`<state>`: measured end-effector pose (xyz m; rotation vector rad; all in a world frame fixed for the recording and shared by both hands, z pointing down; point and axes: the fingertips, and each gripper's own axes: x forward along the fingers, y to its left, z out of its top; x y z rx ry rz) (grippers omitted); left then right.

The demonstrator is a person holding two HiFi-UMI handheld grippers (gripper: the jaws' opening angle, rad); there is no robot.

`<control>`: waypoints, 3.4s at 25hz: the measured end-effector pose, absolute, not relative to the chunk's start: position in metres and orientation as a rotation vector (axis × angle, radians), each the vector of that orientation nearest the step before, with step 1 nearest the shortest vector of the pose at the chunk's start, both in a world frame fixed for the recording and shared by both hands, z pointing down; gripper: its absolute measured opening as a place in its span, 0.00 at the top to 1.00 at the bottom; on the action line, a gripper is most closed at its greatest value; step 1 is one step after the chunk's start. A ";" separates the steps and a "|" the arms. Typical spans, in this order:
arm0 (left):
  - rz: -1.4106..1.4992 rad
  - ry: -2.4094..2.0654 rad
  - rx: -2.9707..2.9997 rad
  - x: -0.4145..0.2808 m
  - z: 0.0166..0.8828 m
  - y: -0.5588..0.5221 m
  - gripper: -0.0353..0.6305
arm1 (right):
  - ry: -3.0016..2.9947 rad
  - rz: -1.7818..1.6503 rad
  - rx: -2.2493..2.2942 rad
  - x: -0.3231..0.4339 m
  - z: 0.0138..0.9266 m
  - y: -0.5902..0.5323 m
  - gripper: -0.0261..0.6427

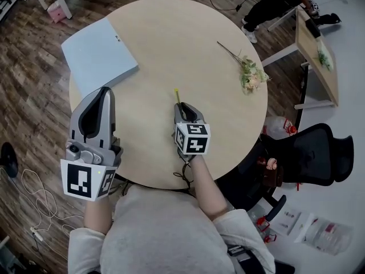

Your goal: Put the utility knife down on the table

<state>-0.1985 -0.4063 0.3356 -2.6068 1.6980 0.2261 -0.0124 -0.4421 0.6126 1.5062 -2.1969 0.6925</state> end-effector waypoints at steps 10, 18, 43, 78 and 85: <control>0.192 1.724 -2.626 -0.208 0.349 -0.419 0.94 | -2.086 0.750 1.453 -0.017 0.661 -0.449 0.85; 0.177 1.735 -2.638 -0.211 0.357 -0.429 0.94 | -2.019 0.757 1.429 -0.016 0.681 -0.453 0.85; 0.210 1.697 -2.647 -0.211 0.355 -0.425 0.94 | -2.073 0.670 1.539 -0.011 0.650 -0.457 0.92; 0.324 1.634 -2.498 -0.128 0.273 -0.301 0.94 | -2.541 0.211 1.740 0.068 0.400 -0.347 0.94; 0.328 1.652 -2.459 -0.118 0.265 -0.272 0.94 | -2.597 0.108 1.744 0.082 0.366 -0.319 0.94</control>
